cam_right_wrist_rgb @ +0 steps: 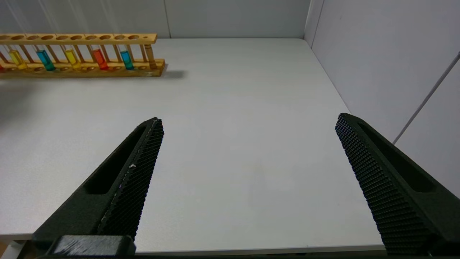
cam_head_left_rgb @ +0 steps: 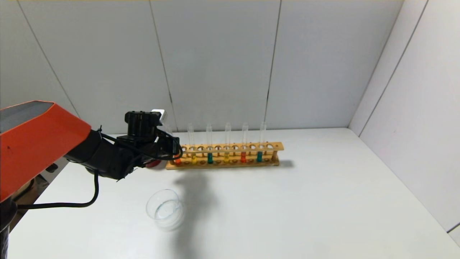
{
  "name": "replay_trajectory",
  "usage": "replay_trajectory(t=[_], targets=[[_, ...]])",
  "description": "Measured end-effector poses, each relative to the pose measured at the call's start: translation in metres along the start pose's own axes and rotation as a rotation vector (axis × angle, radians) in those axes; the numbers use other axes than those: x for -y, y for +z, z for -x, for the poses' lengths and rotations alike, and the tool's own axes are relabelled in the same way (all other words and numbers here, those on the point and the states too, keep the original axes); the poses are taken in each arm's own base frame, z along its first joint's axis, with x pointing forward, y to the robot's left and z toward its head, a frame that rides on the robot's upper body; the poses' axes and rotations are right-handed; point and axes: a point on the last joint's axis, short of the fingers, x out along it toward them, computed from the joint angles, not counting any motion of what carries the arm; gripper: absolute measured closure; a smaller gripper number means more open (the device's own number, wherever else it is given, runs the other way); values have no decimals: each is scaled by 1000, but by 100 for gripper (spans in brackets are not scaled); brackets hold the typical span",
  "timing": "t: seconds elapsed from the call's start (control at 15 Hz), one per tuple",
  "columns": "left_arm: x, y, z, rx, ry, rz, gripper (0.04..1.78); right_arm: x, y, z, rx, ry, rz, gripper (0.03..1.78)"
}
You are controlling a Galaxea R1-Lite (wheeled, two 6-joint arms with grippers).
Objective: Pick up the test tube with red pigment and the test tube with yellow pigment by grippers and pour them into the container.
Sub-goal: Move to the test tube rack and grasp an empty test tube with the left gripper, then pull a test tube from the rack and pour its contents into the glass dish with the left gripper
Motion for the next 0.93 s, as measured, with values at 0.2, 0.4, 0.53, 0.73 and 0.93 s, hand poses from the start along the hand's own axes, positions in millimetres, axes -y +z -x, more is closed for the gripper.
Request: replay_trajectory(t=[0.2,0.4,0.53,0.73,0.93], targets=[[0,0,0,2,0,-2,151,0,0,0,0,0,0,6],[1,9,5,18,1,-2,151,0,0,0,0,0,0,6],[2,24,15,43,-2,-4,151,0,0,0,0,0,0,6],[6,59,42,98,6,-3,151,0,0,0,0,0,0,6],[9,93,80,164,33,-7,151,0,0,0,0,0,0,6]])
